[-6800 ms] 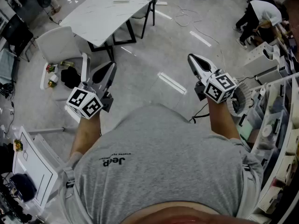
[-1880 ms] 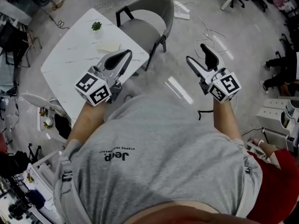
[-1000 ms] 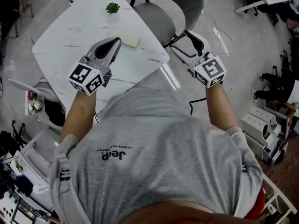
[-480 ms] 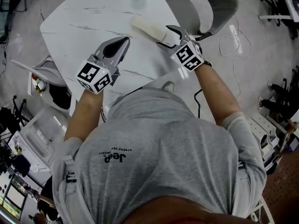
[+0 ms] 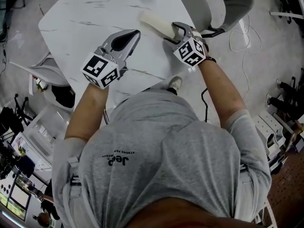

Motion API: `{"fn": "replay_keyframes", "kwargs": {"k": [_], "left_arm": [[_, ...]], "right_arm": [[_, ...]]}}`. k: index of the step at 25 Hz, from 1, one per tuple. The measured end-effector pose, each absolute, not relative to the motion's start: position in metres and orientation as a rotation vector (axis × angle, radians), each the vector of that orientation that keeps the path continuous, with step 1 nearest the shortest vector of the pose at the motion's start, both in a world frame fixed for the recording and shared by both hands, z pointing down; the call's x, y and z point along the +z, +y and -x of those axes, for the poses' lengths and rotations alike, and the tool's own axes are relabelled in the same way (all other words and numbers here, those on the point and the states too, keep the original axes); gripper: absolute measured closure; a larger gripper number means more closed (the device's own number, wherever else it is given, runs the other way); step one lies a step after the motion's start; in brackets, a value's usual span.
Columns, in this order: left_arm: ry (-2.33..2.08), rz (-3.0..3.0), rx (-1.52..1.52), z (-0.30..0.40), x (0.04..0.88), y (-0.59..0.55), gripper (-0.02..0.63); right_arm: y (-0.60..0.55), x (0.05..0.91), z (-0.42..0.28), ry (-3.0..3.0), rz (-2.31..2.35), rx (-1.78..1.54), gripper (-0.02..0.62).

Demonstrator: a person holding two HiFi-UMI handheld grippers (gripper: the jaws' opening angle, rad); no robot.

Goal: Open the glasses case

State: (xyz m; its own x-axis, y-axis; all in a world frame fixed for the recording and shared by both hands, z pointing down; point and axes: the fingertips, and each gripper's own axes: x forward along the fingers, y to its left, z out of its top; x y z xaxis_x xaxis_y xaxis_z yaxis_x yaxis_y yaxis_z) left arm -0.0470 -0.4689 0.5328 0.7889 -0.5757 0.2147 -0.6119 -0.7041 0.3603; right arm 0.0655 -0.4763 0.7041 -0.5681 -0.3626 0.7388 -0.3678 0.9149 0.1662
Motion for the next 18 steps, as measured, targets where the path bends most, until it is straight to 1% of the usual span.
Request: {"fn": "replay_keyframes", "kwargs": {"k": [7,18], "left_arm": [[-0.895,-2.548,0.129,0.049,0.539,-0.471,0.557],[-0.890,-2.544,0.115,0.047,0.539,-0.470,0.557]], "right_arm": [[-0.481,0.707,-0.069,-2.218,-0.527,0.013,0.298],[-0.487,0.695,-0.072,-2.292,-0.517,0.151,0.319]]}}
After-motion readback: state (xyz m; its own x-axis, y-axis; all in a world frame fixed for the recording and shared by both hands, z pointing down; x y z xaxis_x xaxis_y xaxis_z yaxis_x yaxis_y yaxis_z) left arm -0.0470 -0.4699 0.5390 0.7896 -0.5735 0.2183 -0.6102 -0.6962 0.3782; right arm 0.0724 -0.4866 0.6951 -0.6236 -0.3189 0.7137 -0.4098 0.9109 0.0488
